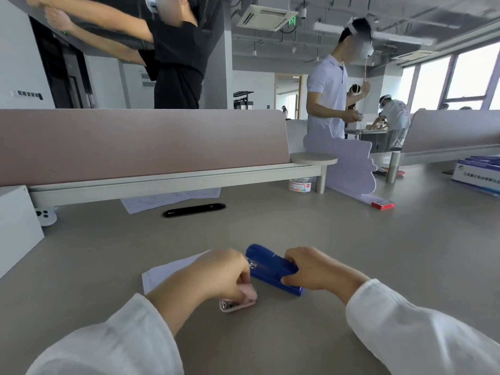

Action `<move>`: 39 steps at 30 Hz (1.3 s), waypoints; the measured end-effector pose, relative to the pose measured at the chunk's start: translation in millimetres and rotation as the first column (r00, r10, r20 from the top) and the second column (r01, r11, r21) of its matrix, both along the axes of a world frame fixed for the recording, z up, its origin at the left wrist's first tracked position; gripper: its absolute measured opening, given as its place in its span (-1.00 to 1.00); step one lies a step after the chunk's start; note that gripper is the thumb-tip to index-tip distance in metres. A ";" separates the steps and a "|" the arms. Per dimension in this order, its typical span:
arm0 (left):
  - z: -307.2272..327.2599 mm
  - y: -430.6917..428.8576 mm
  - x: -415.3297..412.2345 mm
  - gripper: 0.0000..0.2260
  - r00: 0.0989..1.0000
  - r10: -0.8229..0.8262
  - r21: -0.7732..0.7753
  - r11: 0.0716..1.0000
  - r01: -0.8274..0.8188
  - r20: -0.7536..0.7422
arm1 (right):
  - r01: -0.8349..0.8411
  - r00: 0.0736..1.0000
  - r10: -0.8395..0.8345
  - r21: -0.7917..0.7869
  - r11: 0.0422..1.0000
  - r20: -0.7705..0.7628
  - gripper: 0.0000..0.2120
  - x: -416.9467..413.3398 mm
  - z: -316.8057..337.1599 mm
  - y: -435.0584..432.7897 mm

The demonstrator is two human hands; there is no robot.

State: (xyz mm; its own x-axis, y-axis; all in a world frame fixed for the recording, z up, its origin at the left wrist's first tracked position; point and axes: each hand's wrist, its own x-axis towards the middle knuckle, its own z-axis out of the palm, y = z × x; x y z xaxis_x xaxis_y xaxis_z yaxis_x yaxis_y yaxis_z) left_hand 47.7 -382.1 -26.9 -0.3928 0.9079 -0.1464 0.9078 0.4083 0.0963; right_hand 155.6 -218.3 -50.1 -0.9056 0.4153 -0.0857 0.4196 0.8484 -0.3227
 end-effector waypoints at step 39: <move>-27.8 492.5 -79.7 -0.71 0.951 -0.214 0.217 0.940 0.262 -0.221 | 0.635 0.762 -0.583 0.144 0.759 -0.283 -0.68 -67.2 -23.6 401.7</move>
